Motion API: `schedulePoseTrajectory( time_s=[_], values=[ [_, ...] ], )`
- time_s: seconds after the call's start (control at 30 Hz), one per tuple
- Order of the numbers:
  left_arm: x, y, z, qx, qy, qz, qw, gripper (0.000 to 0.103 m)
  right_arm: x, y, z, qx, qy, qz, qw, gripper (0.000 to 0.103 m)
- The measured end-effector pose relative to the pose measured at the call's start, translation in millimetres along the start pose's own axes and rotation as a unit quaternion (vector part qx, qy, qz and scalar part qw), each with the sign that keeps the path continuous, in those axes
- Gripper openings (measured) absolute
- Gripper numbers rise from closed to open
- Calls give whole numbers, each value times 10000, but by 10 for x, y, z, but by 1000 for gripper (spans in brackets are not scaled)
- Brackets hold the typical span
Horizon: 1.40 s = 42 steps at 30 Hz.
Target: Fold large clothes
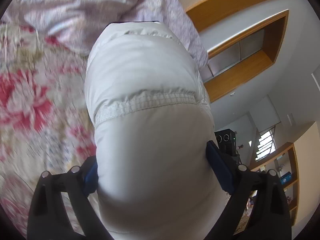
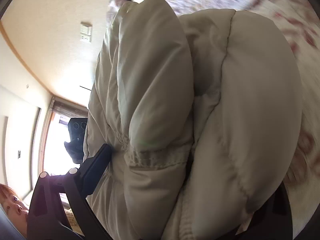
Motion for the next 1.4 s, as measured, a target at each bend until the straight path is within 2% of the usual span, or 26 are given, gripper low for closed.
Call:
schedulePoseTrajectory(
  time_s=[0.17,0.3,0.4,0.53,0.63,0.77,0.9,0.97,1.0,1.03,1.07,1.1,1.17,1.23,1.27,1.3,1.33,1.4],
  values=[
    [-434,245,274,-287,62,-466,9985,92,-479,-498,134,-51,200,147,9997,99],
    [-657,350,616,-588,232,-653,9959,92,-764,-901,120,38,217,359,9991,99],
    [-725,362,917,-833,372,-669,9936,92,-933,-1158,66,206,264,469,9983,97],
    [-680,216,1335,-1234,623,-593,9886,93,-1055,-1403,-251,602,-16,462,9971,98],
    [-699,216,1374,-1489,395,-781,9850,94,-1087,-1445,-385,642,-232,299,9972,102],
    [-714,215,1371,-1647,357,-740,9829,96,-1067,-1432,-339,1089,-210,210,9936,102],
    [-679,416,1336,-1943,232,-817,9773,96,-1051,-1137,-32,2010,176,-171,9793,102],
    [-710,571,1292,-2297,40,-1050,9676,97,-1111,-847,196,2578,535,-723,9620,102],
    [-724,661,1245,-2591,-122,-1209,9582,98,-1133,-746,278,2697,667,-920,9562,102],
    [-740,750,1184,-2940,-323,-1396,9450,98,-1138,-668,402,2806,854,-1154,9490,102],
    [-749,801,1142,-3123,-453,-1502,9369,100,-1133,-640,521,2859,1049,-1312,9434,102],
    [-762,851,1053,-3358,-660,-1627,9254,100,-1116,-682,665,2908,1329,-1376,9375,102],
    [-792,864,900,-3566,-934,-1707,9138,100,-1043,-838,840,3141,1796,-1314,9229,102],
    [-808,825,765,-3701,-1174,-1694,9058,100,-1011,-1092,964,3646,2458,-1229,8897,79],
    [-812,798,713,-3790,-1284,-1677,9010,100,-982,-1172,1001,3815,2727,-1233,8746,75],
    [-802,777,676,-3868,-1377,-1676,8963,100,-989,-1168,964,3868,2877,-1274,8668,65],
    [-819,738,620,-3960,-1518,-1683,8899,100,-1022,-1131,965,3808,2982,-1311,8654,54],
    [-849,657,549,-4062,-1701,-1664,8823,100,-1080,-1265,1004,3563,2974,-1242,8770,43]
  ],
)
Point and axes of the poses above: each gripper's, at about its wrist camera, not at the fingertips, and y roughly against the way its jaws point, z to its left, x to its underside, the point moved 6 cm from there along -y, roughly the way its jaws point, and after that the axes turned 12 degrees about -x, right-handed, at the moved point
